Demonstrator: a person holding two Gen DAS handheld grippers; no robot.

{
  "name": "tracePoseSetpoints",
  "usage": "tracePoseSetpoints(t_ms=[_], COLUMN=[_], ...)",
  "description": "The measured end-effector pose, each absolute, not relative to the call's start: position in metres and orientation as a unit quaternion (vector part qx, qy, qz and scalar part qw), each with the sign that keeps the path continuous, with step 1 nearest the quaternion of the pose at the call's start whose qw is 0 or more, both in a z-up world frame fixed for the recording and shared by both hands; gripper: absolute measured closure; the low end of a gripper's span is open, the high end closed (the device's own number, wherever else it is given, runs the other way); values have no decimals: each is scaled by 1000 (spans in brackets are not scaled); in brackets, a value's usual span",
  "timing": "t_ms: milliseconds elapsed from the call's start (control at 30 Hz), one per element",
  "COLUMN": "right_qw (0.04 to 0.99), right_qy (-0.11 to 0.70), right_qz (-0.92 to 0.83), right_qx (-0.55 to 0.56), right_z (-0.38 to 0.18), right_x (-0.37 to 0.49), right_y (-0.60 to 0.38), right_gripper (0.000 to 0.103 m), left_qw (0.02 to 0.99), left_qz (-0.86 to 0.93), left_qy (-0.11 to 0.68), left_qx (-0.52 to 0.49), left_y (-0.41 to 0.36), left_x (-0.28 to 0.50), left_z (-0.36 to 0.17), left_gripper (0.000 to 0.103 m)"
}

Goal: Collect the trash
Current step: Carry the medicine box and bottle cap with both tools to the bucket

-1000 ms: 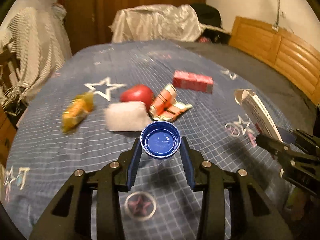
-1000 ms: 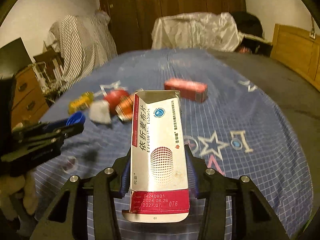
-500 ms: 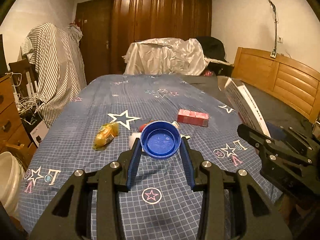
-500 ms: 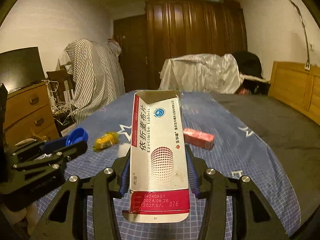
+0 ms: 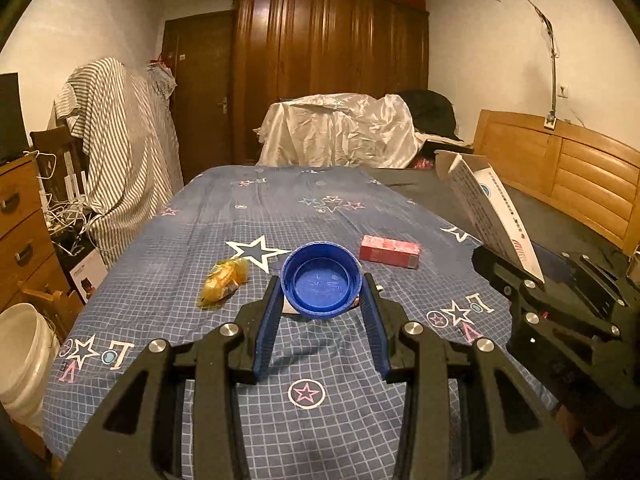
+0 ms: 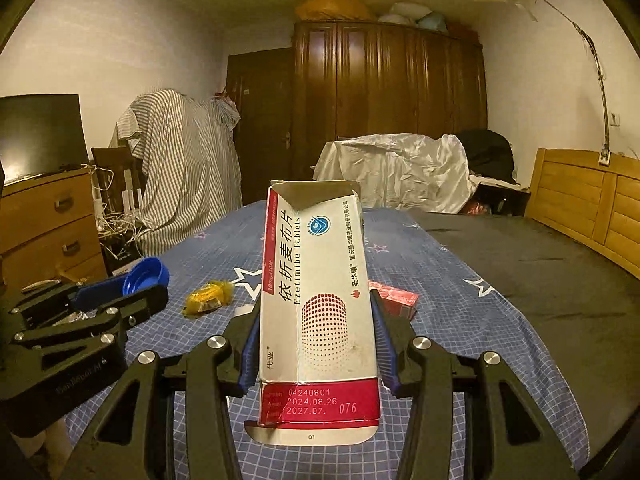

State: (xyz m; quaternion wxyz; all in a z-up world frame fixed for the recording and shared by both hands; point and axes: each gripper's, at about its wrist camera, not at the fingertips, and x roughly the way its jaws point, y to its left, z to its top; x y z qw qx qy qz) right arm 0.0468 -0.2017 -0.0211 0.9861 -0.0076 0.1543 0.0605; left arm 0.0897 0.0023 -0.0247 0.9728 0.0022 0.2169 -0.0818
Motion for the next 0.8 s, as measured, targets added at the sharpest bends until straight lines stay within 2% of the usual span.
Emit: tracePoseSetpoints(t_ms=[800], right_qw=[985], right_qy=[148], right_qz=[91], right_qx=[-10], right_z=[-13], right_x=[58], right_y=[-193], right_gripper=[54], left_qw=[977], left_qz=[-60], left_qy=[204], left_qx=[0], left_y=[21], left_x=[84], left_z=[-17], left_gripper=[66])
